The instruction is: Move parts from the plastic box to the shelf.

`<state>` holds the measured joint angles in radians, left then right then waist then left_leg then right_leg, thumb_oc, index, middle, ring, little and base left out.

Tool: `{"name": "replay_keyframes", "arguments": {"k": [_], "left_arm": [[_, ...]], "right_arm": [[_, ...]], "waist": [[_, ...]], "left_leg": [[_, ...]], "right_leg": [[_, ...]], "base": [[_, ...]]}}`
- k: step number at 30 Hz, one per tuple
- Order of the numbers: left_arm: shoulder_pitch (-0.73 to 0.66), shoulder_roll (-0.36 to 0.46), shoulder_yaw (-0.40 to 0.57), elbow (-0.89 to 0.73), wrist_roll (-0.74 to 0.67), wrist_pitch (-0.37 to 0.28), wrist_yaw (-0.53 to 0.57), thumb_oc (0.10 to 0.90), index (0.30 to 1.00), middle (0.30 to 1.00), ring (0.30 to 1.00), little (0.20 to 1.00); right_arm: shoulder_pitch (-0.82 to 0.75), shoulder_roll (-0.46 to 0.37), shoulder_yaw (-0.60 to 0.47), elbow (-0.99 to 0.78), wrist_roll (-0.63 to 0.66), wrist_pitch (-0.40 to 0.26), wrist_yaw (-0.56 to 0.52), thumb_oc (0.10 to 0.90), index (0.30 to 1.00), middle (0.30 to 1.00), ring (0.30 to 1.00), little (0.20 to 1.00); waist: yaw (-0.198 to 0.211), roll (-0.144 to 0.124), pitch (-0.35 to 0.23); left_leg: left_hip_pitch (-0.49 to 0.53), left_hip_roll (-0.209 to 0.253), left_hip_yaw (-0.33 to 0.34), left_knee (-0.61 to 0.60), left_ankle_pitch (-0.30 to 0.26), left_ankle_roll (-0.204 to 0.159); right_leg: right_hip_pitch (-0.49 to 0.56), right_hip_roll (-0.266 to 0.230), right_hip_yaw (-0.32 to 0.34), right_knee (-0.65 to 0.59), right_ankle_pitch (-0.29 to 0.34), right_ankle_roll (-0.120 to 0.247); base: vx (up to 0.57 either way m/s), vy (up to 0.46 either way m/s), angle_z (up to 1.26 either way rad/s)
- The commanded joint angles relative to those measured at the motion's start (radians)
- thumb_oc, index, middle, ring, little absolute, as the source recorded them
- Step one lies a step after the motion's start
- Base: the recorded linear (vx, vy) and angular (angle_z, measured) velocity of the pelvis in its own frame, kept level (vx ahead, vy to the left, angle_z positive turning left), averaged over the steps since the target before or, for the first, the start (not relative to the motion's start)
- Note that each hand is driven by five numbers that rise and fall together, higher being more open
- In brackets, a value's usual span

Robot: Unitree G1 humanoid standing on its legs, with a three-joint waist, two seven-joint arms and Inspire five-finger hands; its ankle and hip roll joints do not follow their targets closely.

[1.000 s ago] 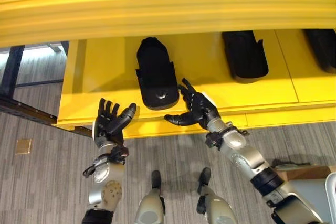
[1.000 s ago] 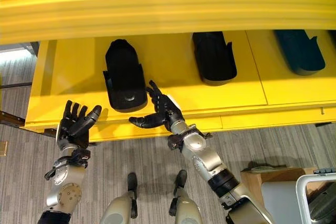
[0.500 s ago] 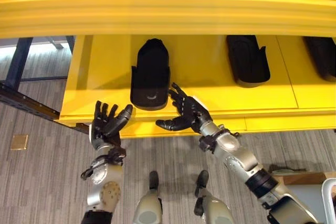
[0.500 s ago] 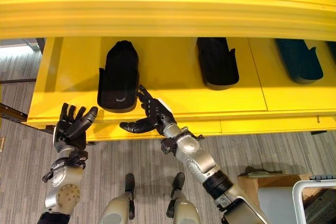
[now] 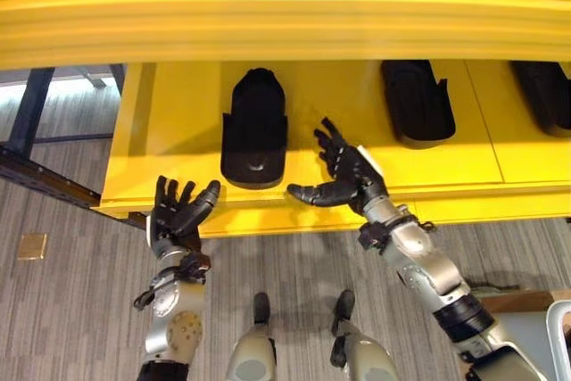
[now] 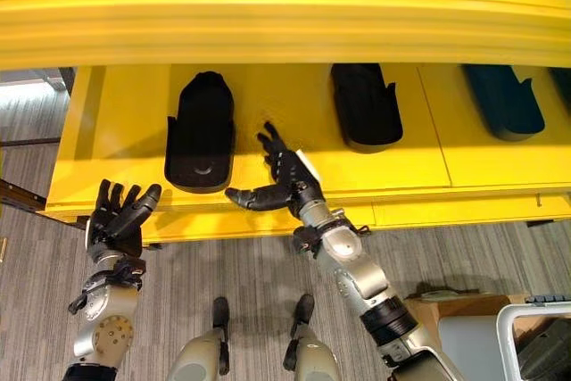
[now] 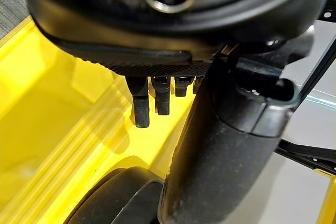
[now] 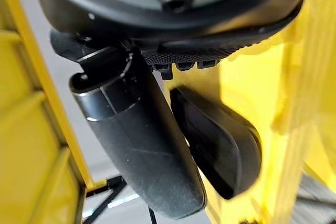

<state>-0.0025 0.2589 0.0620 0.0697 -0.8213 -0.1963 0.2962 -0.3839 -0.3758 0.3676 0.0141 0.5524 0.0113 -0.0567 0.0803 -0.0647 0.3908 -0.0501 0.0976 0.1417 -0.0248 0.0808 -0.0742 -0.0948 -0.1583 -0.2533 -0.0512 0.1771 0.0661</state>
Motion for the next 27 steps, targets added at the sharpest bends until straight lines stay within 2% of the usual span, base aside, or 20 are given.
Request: {"name": "replay_keyframes", "arguments": {"k": [1, 15, 20, 27], "left_arm": [[0.045, 0.079, 0.058, -0.076, 0.004, -0.054, -0.005, 0.900, 1.000, 1.000, 1.000, 1.000], [0.118, 0.092, 0.119, -0.253, 0.000, -0.078, -0.050, 0.900, 1.000, 1.000, 1.000, 1.000], [0.071, 0.118, 0.120, -0.350, 0.001, -0.103, -0.065, 0.900, 1.000, 1.000, 1.000, 1.000], [-0.033, 0.146, 0.107, -0.317, 0.041, -0.120, -0.029, 0.900, 1.000, 1.000, 1.000, 1.000]], "right_arm": [[-0.013, 0.039, -0.015, -0.145, -0.012, -0.113, 0.015, 0.900, 1.000, 1.000, 1.000, 1.000], [0.159, -0.019, -0.089, -0.210, 0.015, -0.107, 0.088, 0.900, 1.000, 1.000, 1.000, 1.000], [0.198, -0.023, -0.104, -0.206, 0.014, -0.110, 0.102, 0.900, 1.000, 1.000, 1.000, 1.000], [0.193, -0.023, -0.093, -0.197, 0.017, -0.113, 0.102, 0.900, 1.000, 1.000, 1.000, 1.000]], "waist": [[-0.004, -0.068, -0.103], [-0.023, -0.052, -0.129], [-0.039, -0.042, -0.145], [-0.062, -0.039, -0.156]], "left_leg": [[0.005, -0.007, -0.012, 0.011, -0.048, 0.017], [0.025, -0.003, -0.013, -0.001, -0.047, 0.016], [0.041, -0.005, -0.009, -0.005, -0.053, 0.015], [0.055, -0.003, 0.003, -0.007, -0.057, 0.012]], "right_leg": [[0.004, -0.171, 0.030, 0.084, -0.024, 0.132], [0.026, -0.167, 0.020, 0.075, -0.027, 0.134], [0.036, -0.165, 0.023, 0.073, -0.027, 0.136], [0.035, -0.163, 0.038, 0.076, -0.030, 0.137]], "base": [[0.01, -0.011, -0.03], [0.00, -0.001, 0.00], [0.02, -0.003, -0.01], [0.01, 0.002, -0.02]]}}
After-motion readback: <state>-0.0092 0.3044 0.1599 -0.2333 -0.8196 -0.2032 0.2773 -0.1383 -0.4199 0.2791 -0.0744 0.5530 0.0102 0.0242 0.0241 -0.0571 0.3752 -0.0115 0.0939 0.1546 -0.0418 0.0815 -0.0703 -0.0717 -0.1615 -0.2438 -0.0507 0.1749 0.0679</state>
